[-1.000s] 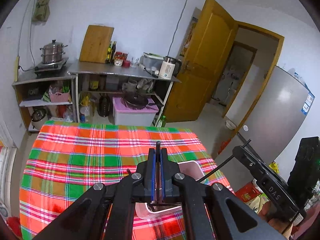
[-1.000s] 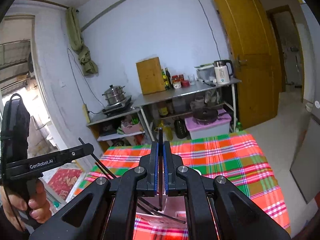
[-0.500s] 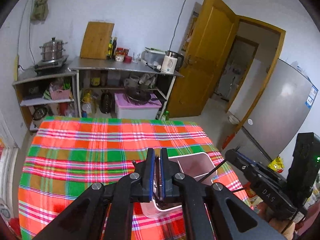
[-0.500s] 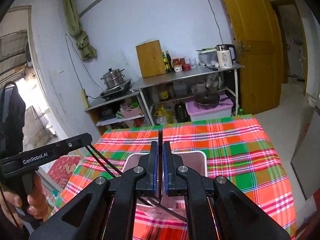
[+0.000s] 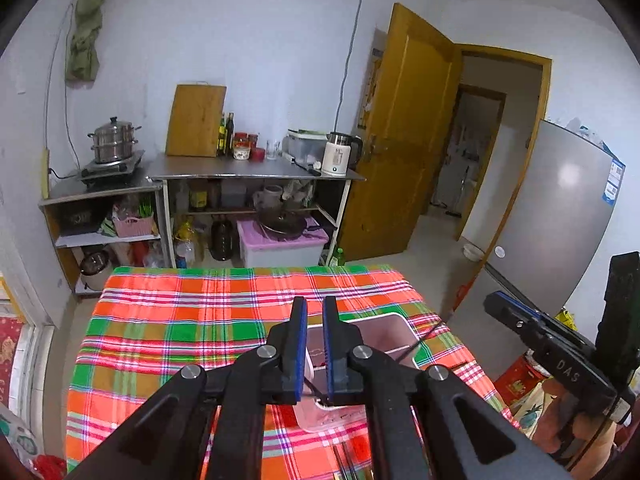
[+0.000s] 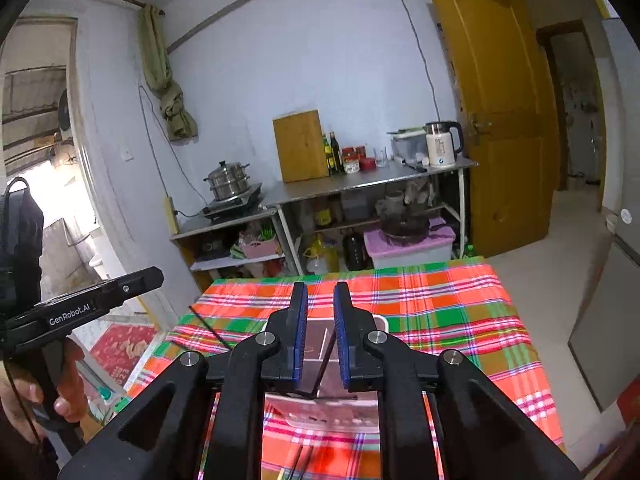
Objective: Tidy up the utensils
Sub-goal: 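Open the left tool inside the basket while the right tool releases its chopstick, then withdraw both open tools from the basket back toward the chopstick row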
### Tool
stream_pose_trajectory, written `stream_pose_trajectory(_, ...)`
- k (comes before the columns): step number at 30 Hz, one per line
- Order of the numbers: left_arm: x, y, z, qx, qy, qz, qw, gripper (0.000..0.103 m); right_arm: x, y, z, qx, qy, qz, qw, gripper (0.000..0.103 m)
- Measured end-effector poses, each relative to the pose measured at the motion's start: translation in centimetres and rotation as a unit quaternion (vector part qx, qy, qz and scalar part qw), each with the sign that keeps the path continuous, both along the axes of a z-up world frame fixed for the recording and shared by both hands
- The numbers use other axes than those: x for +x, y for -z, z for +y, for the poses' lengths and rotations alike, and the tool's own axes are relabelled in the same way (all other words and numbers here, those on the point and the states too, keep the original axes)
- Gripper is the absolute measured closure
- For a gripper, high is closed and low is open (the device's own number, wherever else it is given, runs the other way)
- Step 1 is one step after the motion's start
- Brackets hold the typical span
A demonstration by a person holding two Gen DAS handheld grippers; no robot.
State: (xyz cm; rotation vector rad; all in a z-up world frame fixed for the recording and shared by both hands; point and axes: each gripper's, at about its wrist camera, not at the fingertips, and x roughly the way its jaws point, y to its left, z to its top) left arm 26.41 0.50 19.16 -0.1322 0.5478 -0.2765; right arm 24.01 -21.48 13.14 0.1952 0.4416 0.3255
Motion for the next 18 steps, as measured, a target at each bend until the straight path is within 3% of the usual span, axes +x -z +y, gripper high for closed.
stream_pose_trajectory(9,-7.1,1.2,-0.8,0.011,0.012,-0.021,0.9997,0.096,-6.5,1.0,-1.2,-0.002,0.004,-0.008,1.000,0.089)
stream_pose_trajectory(18,-11.9,7.4,-0.7,0.005,0.013,0.031,0.9994,0.096,-10.0,5.9,-1.6,0.012,-0.013,0.050,0.999,0.090)
